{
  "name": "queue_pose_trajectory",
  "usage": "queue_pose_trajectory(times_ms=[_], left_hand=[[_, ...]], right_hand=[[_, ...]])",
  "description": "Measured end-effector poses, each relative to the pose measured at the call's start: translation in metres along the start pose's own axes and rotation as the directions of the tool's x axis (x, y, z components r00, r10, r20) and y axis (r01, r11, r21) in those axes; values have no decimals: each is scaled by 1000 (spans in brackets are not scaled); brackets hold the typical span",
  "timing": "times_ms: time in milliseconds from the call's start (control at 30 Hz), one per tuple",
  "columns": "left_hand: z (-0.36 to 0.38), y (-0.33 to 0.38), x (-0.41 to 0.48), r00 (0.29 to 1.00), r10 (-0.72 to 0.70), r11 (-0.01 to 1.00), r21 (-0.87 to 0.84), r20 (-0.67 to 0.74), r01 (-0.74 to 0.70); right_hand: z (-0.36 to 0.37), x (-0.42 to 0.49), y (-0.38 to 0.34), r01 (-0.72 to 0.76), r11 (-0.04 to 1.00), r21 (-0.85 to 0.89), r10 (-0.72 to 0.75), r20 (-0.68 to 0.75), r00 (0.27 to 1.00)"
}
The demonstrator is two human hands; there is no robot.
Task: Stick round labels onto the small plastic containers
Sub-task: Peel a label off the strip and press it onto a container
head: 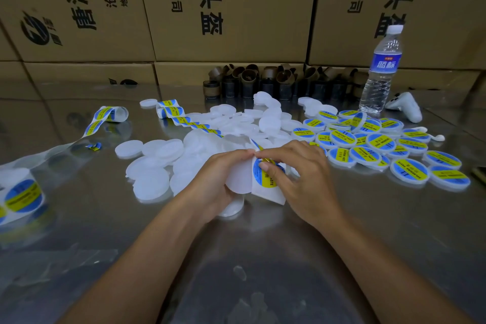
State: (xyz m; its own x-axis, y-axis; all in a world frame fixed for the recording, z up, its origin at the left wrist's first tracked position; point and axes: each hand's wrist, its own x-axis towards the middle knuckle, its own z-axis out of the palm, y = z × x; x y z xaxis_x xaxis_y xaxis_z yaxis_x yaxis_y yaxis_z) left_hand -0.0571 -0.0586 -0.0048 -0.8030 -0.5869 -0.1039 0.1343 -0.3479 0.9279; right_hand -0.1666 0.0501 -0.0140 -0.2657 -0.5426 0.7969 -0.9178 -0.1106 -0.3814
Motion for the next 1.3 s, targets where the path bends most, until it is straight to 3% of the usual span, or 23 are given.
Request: queue_pose_trajectory(times_ms=[500, 667, 900, 1167, 1300], left_hand=[[3, 6, -7, 991, -112, 987, -109, 80, 120], [6, 6, -7, 997, -70, 996, -58, 30, 71], [4, 5, -8, 998, -51, 996, 71, -38, 53], [4, 5, -10, 994, 64, 941, 336, -88, -31], [3, 5, -10, 987, 112, 944, 323, -116, -69]], right_hand=[[-1, -1, -5, 16, 999, -40, -14, 40, 999], [-2, 0, -4, 11, 1000, -28, -9, 76, 997], [-3, 0, -2, -111, 991, 76, 95, 193, 977], [-4, 1, -2, -111, 992, 66, 94, 216, 972], [-3, 1, -4, -90, 993, 78, 73, 191, 979]])
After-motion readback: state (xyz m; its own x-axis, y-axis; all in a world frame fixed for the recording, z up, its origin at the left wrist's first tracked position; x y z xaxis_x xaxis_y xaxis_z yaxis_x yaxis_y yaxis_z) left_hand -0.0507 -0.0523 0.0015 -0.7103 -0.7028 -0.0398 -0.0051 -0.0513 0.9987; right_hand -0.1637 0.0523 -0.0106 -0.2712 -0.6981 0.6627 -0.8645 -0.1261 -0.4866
